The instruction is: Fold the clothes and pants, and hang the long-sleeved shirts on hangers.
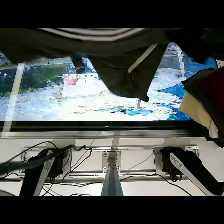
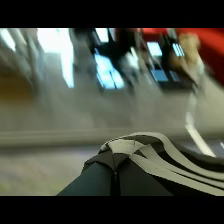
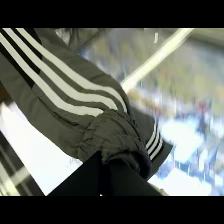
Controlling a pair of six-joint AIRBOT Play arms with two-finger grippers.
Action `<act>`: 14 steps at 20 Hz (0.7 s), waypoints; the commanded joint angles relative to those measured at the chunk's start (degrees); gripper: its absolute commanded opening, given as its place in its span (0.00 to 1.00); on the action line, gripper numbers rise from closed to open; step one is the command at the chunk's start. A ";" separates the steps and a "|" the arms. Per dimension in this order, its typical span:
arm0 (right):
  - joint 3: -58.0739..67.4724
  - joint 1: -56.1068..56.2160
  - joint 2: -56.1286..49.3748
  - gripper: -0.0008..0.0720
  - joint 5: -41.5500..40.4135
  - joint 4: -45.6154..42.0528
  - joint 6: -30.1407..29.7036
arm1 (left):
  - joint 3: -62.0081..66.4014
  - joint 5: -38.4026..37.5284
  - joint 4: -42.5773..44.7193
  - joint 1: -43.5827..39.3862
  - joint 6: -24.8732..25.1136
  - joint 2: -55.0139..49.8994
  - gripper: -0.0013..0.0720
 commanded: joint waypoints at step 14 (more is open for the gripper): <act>-10.88 0.72 -7.61 0.04 -2.58 2.01 12.31 | 2.25 -6.58 17.53 -7.65 3.02 -22.03 0.04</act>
